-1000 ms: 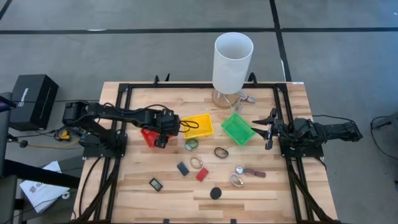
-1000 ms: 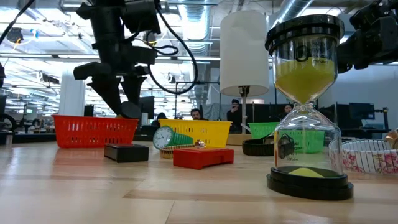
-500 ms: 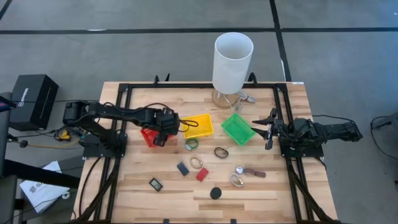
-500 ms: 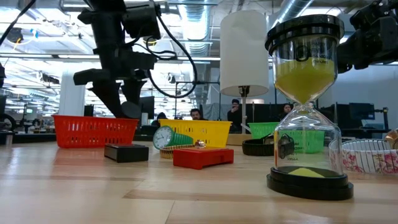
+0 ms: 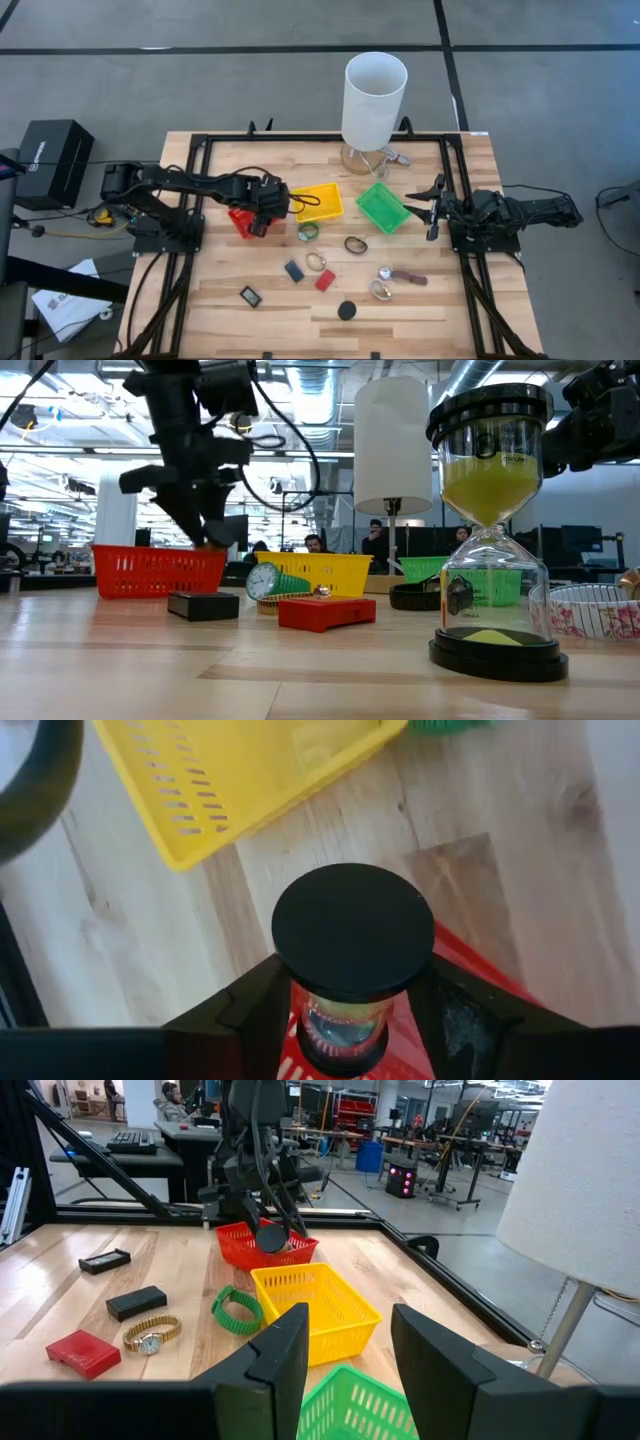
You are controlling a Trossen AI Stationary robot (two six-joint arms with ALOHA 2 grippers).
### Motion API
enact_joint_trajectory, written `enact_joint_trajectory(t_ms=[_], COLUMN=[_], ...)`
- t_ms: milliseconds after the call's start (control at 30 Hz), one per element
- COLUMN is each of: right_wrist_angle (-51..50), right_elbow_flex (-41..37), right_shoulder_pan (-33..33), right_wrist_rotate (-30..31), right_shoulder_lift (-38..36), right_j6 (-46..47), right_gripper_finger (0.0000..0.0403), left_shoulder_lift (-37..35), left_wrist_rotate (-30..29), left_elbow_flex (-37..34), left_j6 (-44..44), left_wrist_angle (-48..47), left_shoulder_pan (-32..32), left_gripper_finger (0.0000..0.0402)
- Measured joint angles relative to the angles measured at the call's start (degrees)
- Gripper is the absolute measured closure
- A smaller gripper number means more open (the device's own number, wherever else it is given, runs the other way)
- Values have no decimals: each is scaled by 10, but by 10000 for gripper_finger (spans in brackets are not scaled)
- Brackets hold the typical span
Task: Pick & Place Office items
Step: Put the left black hourglass into the red basket
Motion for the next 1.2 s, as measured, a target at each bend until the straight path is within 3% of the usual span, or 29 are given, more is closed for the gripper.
enact_joint_trajectory(t_ms=[300,533,767,1000,1200], right_wrist_angle=[0,0,0,2,0], right_elbow_flex=[0,0,0,0,0], right_shoulder_pan=[0,0,0,0,0], right_wrist_rotate=[0,0,0,0,0], right_shoulder_lift=[0,0,0,0,0], right_j6=[0,0,0,0,0], right_gripper_finger=[267,267,267,267,267], left_shoulder_lift=[-56,-118,-226,-294,-291], left_wrist_rotate=[1,0,-53,-106,-104], left_elbow_flex=[1,-19,-175,-365,-415], left_j6=[-79,-261,-375,-422,-424], left_wrist_angle=[5,35,192,489,532], left_shoulder_pan=[-3,-3,-3,-13,-28], left_gripper_finger=[231,232,231,236,231])
